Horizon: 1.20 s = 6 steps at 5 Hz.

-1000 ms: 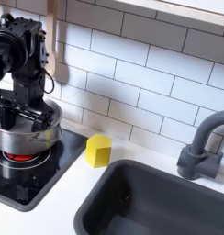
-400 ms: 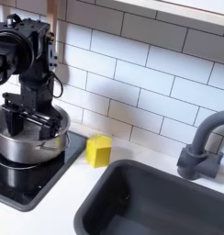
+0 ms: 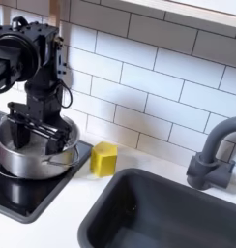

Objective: Slide pot right

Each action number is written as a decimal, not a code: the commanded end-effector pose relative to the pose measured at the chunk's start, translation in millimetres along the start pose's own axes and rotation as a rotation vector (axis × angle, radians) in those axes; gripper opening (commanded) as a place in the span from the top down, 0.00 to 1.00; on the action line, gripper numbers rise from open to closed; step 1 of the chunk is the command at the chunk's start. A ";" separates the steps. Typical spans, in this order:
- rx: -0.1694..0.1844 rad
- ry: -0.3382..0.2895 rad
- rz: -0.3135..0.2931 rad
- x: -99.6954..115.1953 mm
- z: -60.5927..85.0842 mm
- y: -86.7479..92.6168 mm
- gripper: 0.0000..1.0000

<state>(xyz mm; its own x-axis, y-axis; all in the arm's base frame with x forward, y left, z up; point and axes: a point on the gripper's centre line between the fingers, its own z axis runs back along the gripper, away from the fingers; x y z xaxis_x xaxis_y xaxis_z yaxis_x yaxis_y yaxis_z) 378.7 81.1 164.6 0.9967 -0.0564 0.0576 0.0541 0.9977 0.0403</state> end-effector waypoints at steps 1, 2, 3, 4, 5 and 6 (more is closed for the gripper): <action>-0.010 0.006 -0.036 -7.0 -0.8 -15.7 0.00; 0.000 -0.002 -0.039 -10.7 1.6 -17.5 0.00; -0.003 -0.033 -0.030 -11.5 11.6 -17.6 0.00; 0.002 -0.079 -0.036 -12.2 28.2 -19.1 0.00; -0.003 -0.113 -0.036 -16.8 42.4 -21.9 0.00; -0.010 -0.175 -0.061 -24.1 65.6 -25.7 0.00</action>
<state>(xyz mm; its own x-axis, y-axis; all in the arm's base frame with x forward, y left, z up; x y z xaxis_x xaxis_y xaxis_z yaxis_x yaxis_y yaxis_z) 348.9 53.6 230.2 0.9643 -0.1241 0.2338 0.1168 0.9921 0.0448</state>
